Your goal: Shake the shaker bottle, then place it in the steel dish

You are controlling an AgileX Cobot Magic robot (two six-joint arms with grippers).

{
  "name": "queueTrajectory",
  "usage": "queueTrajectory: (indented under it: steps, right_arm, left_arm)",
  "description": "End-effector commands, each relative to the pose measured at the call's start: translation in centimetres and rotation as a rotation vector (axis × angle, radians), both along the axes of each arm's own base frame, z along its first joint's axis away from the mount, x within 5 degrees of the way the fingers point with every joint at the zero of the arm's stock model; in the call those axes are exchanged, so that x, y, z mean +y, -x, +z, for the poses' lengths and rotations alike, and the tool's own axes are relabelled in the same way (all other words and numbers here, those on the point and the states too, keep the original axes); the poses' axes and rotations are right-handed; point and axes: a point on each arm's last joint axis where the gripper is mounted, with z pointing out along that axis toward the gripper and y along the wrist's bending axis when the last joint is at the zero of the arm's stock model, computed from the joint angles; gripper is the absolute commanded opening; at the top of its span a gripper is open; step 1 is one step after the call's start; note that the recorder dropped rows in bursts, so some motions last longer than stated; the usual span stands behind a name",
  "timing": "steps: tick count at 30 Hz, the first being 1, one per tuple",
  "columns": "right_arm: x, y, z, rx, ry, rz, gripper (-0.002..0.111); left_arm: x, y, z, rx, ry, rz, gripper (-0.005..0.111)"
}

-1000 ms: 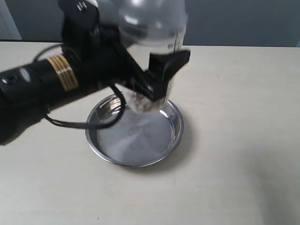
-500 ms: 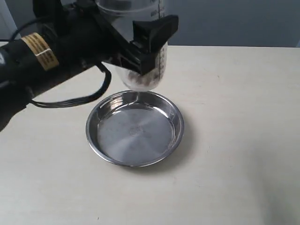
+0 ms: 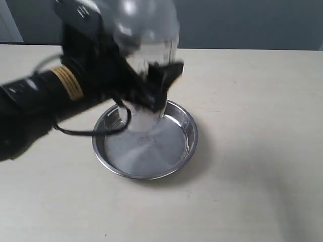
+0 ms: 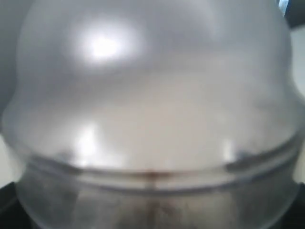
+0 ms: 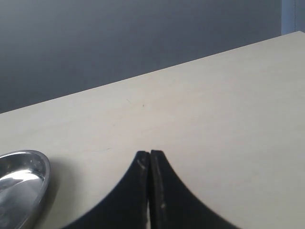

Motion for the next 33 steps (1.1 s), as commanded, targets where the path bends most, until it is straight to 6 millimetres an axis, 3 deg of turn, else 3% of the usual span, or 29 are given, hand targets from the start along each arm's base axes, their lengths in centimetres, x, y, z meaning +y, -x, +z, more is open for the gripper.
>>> queueTrajectory:
  steps: [1, 2, 4, 6, 9, 10, 11, 13, 14, 15, 17, 18, 20, 21, 22, 25, 26, 31, 32, 33]
  right_arm:
    - [-0.1, 0.0, 0.1, -0.014, 0.005, -0.006, -0.001]
    - [-0.1, 0.0, 0.1, -0.014, 0.005, -0.006, -0.001]
    - [-0.1, 0.0, 0.1, -0.014, 0.005, -0.006, -0.001]
    - [-0.1, 0.0, 0.1, -0.014, 0.005, -0.006, -0.001]
    - [-0.1, 0.0, 0.1, -0.014, 0.005, -0.006, -0.001]
    - [-0.1, 0.0, 0.1, -0.014, 0.005, -0.006, -0.001]
    - [-0.1, 0.0, 0.1, -0.014, 0.005, -0.006, -0.001]
    - [-0.1, 0.0, 0.1, -0.014, 0.005, -0.006, -0.001]
    - [-0.1, 0.0, 0.1, -0.014, 0.005, -0.006, -0.001]
    - [-0.1, 0.0, 0.1, -0.014, 0.005, -0.006, -0.001]
    - [-0.1, 0.0, 0.1, -0.014, 0.005, -0.006, -0.001]
    - [-0.1, 0.0, 0.1, -0.014, 0.005, -0.006, -0.001]
    - [-0.1, 0.0, 0.1, -0.014, 0.005, -0.006, -0.001]
    - [-0.1, 0.0, 0.1, -0.014, 0.005, -0.006, -0.001]
    - [-0.1, 0.0, 0.1, -0.014, 0.005, -0.006, -0.001]
    - [-0.1, 0.0, 0.1, -0.014, 0.005, -0.006, -0.001]
    - [-0.1, 0.0, 0.1, -0.014, 0.005, -0.006, -0.001]
    - [-0.1, 0.0, 0.1, -0.014, 0.005, -0.006, -0.001]
    - [-0.1, 0.0, 0.1, -0.014, 0.005, -0.006, -0.001]
    - [-0.1, 0.0, 0.1, -0.014, 0.005, -0.006, -0.001]
  left_arm:
    - [-0.6, 0.6, 1.2, -0.045, 0.038, -0.033, 0.000]
    - [-0.7, 1.4, 3.5, -0.122, 0.080, -0.059, 0.000]
    - [-0.4, 2.2, 5.2, -0.194, 0.125, -0.074, 0.000]
    - [-0.5, 1.9, 2.9, -0.136, 0.078, -0.056, 0.000]
    - [0.0, -0.5, -3.6, 0.056, 0.007, 0.069, 0.000]
    - [-0.2, -0.4, -2.8, 0.018, 0.022, 0.056, 0.000]
    - [-0.6, 0.5, 0.6, -0.123, 0.065, -0.011, 0.000]
    - [-0.1, 1.5, 5.0, -0.238, 0.129, -0.027, 0.000]
    - [0.0, 1.4, 4.3, -0.191, 0.118, -0.012, 0.000]
    - [-0.2, 0.7, 0.2, -0.030, 0.039, 0.015, 0.000]
    - [-0.5, -0.1, -4.1, 0.087, -0.004, 0.057, 0.000]
    - [-0.6, 0.2, -3.0, 0.027, 0.014, 0.030, 0.000]
    - [-0.3, 1.3, 3.0, -0.177, 0.133, -0.012, 0.000]
    - [0.1, 1.8, 4.7, -0.223, 0.165, -0.009, 0.000]
    - [0.3, 1.7, 4.4, -0.176, 0.164, 0.012, 0.000]
    - [-0.4, 0.3, -3.8, 0.114, 0.013, 0.070, 0.000]
    - [-0.4, 0.1, -4.0, 0.126, 0.010, 0.075, 0.000]
    - [0.4, 2.5, 5.6, -0.177, 0.148, -0.012, 0.000]
    - [0.6, 2.7, 6.0, -0.186, 0.155, -0.012, 0.000]
    - [0.5, 2.6, 5.0, -0.152, 0.131, -0.010, 0.000]
